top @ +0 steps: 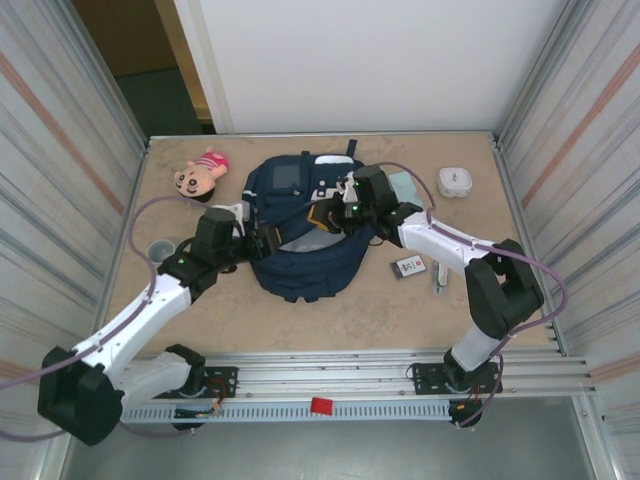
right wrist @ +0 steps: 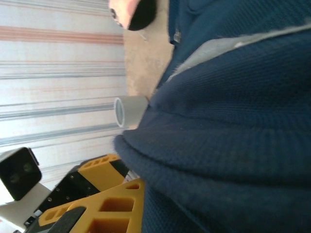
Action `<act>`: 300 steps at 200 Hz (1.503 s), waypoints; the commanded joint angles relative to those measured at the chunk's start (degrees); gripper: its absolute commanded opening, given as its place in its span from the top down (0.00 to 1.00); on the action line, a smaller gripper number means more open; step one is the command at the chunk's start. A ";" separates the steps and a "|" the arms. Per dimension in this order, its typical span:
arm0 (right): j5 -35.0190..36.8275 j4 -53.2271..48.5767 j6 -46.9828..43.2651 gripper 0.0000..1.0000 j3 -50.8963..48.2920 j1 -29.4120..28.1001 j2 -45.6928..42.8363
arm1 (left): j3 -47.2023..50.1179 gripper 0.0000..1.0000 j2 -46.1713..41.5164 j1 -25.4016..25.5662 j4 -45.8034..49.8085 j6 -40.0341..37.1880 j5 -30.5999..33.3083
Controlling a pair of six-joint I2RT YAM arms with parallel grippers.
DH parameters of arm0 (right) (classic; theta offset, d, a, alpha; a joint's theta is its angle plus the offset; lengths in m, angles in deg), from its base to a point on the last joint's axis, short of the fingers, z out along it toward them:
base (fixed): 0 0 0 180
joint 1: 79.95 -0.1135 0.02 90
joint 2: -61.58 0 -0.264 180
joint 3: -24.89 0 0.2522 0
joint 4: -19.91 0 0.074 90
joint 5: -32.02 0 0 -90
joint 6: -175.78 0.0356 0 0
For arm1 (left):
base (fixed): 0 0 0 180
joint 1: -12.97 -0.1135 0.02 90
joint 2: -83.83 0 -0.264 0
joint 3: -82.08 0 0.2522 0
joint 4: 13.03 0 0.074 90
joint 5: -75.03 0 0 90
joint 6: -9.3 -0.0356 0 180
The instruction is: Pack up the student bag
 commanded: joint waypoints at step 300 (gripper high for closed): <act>22.84 -49.13 -63.49 0.13 22.67 31.01 13.20 | -12.09 0.20 6.99 -1.53 3.67 -10.62 4.87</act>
